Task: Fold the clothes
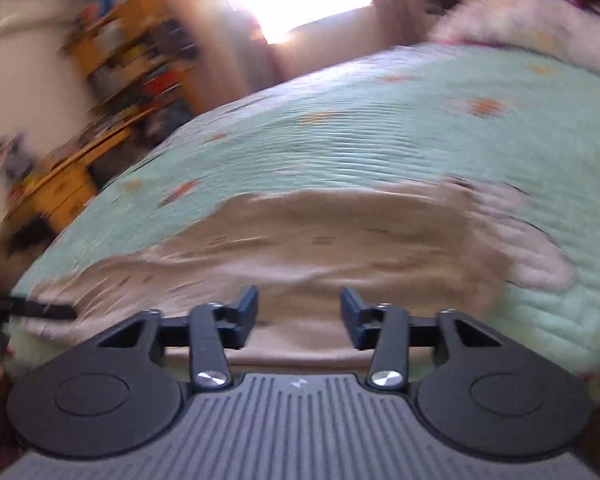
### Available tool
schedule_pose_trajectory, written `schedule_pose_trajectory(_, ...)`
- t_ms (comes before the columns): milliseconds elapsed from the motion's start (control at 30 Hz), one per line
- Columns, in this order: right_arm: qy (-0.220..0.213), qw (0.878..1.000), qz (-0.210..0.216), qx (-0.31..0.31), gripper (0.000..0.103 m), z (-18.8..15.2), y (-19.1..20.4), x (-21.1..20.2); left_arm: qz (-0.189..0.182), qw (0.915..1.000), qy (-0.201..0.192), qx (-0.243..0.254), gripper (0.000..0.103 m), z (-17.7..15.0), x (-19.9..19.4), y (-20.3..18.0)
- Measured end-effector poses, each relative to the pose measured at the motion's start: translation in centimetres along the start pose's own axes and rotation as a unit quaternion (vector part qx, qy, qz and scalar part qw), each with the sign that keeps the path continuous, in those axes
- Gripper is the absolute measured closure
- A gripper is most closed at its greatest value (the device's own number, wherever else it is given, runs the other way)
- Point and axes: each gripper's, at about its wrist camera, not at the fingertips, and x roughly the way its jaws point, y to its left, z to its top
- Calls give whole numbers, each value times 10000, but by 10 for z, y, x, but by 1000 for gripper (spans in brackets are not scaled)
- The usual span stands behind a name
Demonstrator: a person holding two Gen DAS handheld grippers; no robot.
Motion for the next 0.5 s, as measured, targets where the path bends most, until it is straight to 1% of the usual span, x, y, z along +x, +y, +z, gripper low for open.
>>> schedule_pose_trajectory(67, 132, 9992, 284, -248, 72, 3, 20, 13, 103, 9996, -93, -258, 1, 0, -6, 13)
schedule_pose_trajectory(133, 250, 9980, 449, -357, 72, 4, 35, 28, 168, 9974, -218, -661, 1, 3, -13, 34)
schedule_pose_trajectory(233, 342, 9968, 594, -422, 72, 5, 50, 42, 317, 9915, -370, -1208, 1, 8, -21, 70)
schedule_pose_trajectory(300, 443, 9962, 603, -447, 72, 1, 56, 49, 291, 9888, -294, -1436, 1, 6, -16, 89)
schedule_pose_trajectory(367, 686, 9959, 497, -333, 72, -9, 53, 59, 224, 9858, -196, -1655, 1, 2, -11, 107)
schedule_pose_trajectory(400, 814, 9954, 438, -262, 72, -15, 50, 64, 167, 9846, -208, -1725, 1, 1, -12, 111)
schedule_pose_trajectory(500, 799, 9957, 467, -54, 72, -19, 44, 60, 14, 9816, -346, -1876, 1, 1, -18, 117)
